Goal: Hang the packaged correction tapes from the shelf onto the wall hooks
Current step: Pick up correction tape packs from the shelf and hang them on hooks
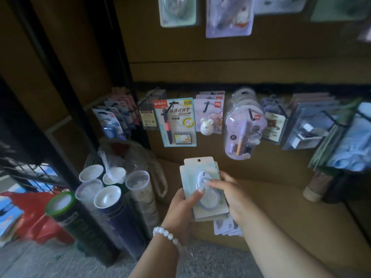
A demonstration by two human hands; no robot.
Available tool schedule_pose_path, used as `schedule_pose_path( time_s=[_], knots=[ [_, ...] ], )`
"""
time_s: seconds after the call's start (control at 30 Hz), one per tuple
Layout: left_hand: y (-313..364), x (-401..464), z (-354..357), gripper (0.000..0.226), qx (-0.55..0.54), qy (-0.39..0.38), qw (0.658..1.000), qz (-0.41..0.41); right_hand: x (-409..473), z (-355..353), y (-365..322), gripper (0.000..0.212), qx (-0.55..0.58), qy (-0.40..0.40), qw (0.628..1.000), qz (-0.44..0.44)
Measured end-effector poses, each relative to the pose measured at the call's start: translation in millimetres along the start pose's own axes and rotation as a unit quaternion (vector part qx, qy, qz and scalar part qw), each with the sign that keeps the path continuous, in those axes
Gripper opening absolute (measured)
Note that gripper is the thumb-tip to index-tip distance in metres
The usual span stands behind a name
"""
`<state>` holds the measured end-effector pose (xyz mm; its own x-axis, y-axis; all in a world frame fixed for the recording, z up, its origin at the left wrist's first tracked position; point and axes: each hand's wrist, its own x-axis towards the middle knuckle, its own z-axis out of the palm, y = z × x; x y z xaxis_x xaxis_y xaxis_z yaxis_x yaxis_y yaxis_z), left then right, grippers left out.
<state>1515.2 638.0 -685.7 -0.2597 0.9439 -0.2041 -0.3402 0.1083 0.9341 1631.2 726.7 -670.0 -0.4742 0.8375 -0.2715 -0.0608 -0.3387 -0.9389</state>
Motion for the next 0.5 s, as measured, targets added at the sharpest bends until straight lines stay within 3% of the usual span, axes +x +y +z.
schedule_pose_path(
  time_s=[0.07, 0.23, 0.37, 0.5],
  knots=[
    [11.3, -10.2, 2.6, 0.064, 0.013, -0.018, 1.000, 0.018, -11.1, 6.9, -10.0, 0.032, 0.015, -0.009, 1.000, -0.018],
    [37.9, -35.8, 5.9, 0.052, 0.030, -0.008, 0.999, 0.042, -38.8, 25.7, -34.2, 0.018, 0.062, -0.030, 0.996, -0.059],
    [59.8, -54.0, 3.4, 0.061, 0.007, 0.005, 0.999, 0.051, -52.7, 37.0, -45.5, 0.022, 0.070, 0.013, 0.995, -0.073],
    [86.2, -69.6, -0.6, 0.054, -0.023, 0.011, 0.997, 0.078, -63.9, 51.7, -54.8, 0.008, 0.015, 0.053, 0.992, -0.111]
  ],
)
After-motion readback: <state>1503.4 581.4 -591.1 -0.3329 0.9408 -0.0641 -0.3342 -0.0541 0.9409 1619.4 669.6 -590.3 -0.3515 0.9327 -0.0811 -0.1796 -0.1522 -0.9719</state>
